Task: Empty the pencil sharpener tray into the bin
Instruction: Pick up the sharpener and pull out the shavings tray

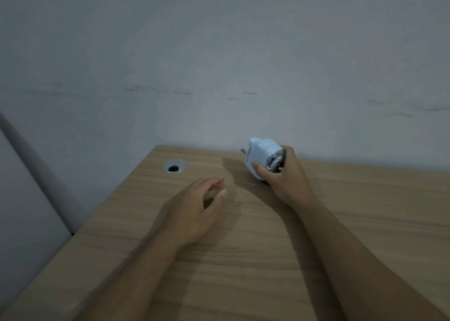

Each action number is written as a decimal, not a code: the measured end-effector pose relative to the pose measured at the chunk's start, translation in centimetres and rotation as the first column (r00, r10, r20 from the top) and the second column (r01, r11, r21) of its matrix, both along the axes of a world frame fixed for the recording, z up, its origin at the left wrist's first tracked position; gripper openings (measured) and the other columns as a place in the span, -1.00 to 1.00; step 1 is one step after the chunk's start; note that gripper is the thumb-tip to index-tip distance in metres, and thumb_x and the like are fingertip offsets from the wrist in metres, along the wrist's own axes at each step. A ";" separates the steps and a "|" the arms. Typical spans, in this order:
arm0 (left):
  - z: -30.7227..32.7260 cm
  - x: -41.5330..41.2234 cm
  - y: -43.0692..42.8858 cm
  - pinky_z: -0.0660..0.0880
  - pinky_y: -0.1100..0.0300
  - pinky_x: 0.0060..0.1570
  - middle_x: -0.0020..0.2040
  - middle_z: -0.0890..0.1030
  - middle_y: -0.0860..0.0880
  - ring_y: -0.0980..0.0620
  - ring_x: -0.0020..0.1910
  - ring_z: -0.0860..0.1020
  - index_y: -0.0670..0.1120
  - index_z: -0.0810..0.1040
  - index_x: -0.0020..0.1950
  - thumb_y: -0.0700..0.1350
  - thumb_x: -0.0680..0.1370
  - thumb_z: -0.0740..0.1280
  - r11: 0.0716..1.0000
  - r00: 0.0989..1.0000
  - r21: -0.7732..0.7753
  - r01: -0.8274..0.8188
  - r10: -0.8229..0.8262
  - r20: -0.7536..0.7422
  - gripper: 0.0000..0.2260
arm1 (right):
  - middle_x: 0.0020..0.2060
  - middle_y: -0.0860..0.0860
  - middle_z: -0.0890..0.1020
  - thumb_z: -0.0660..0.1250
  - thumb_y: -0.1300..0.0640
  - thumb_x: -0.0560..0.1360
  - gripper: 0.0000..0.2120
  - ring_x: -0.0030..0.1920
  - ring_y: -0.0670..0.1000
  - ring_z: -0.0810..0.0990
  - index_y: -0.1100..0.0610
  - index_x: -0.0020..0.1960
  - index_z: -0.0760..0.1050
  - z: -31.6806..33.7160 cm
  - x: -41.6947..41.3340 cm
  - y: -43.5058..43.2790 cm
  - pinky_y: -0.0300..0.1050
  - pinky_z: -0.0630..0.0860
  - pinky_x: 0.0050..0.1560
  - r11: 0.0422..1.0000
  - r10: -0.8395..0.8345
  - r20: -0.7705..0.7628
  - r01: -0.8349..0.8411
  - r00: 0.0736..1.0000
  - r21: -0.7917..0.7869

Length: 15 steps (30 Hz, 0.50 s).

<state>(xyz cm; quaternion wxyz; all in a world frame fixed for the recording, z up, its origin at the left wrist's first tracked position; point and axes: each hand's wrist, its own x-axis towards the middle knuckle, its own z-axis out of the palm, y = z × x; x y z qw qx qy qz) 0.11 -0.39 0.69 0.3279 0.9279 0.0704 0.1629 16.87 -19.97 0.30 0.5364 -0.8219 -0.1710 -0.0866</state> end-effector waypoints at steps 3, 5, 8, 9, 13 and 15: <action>-0.2 -0.5 0.4 0.54 0.02 0.45 0.44 0.61 0.28 0.28 0.42 0.55 0.18 0.54 0.55 0.33 0.68 0.27 0.999 0.998 -0.002 0.049 -0.049 -0.038 -0.52 | 0.08 -0.17 0.71 0.70 0.03 0.44 -0.43 -0.02 -0.32 0.72 0.05 0.31 0.47 -0.1 -3.2 -1.4 -0.24 0.64 0.06 0.996 0.088 -0.029 -0.088 0.996 0.026; -0.3 -1.3 0.4 0.54 -0.01 0.46 0.44 0.61 0.29 0.28 0.43 0.55 0.18 0.53 0.55 0.39 0.65 0.26 0.995 0.994 0.004 0.102 -0.101 -0.047 -0.46 | 0.09 -0.12 0.74 0.72 0.06 0.44 -0.46 0.02 -0.27 0.75 0.06 0.27 0.50 -0.1 -5.6 -2.5 -0.26 0.64 0.04 0.991 0.129 -0.047 -0.128 0.990 0.028; -0.2 -3.4 -0.2 0.52 0.02 0.49 0.43 0.62 0.31 0.32 0.43 0.56 0.19 0.56 0.53 0.40 0.61 0.33 0.984 0.983 -0.040 0.174 -0.176 -0.045 -0.45 | 0.10 -0.09 0.76 0.72 0.10 0.44 -0.47 0.05 -0.20 0.76 0.05 0.27 0.52 0.1 -9.5 -4.2 -0.31 0.63 0.07 0.981 0.195 -0.036 -0.195 0.980 0.011; -0.2 -4.2 -0.4 0.51 0.03 0.51 0.42 0.63 0.33 0.34 0.43 0.56 0.20 0.57 0.52 0.39 0.60 0.35 0.980 0.980 -0.066 0.190 -0.193 -0.050 -0.46 | 0.11 -0.08 0.76 0.72 0.11 0.44 -0.47 0.06 -0.19 0.76 0.05 0.28 0.52 0.2 -10.8 -4.8 -0.33 0.62 0.08 0.977 0.211 -0.028 -0.211 0.977 -0.001; 0.2 -7.7 -1.5 0.49 0.12 0.52 0.39 0.67 0.34 0.43 0.39 0.56 0.22 0.60 0.51 0.35 0.58 0.44 0.960 0.966 -0.154 0.236 -0.249 -0.074 -0.48 | 0.10 -0.06 0.76 0.70 0.12 0.47 -0.50 0.05 -0.18 0.77 0.00 0.29 0.53 0.7 -15.3 -7.1 -0.33 0.63 0.05 0.965 0.256 -0.043 -0.258 0.966 -0.047; 0.4 -9.4 -1.9 0.48 0.20 0.52 0.40 0.67 0.31 0.44 0.38 0.57 0.18 0.62 0.52 0.27 0.58 0.49 0.944 0.958 -0.198 0.262 -0.279 -0.064 -0.49 | 0.15 -0.05 0.75 0.69 0.10 0.47 -0.48 0.13 -0.09 0.77 -0.03 0.32 0.54 0.9 -17.0 -7.9 -0.13 0.69 0.17 0.955 0.286 -0.044 -0.288 0.957 -0.073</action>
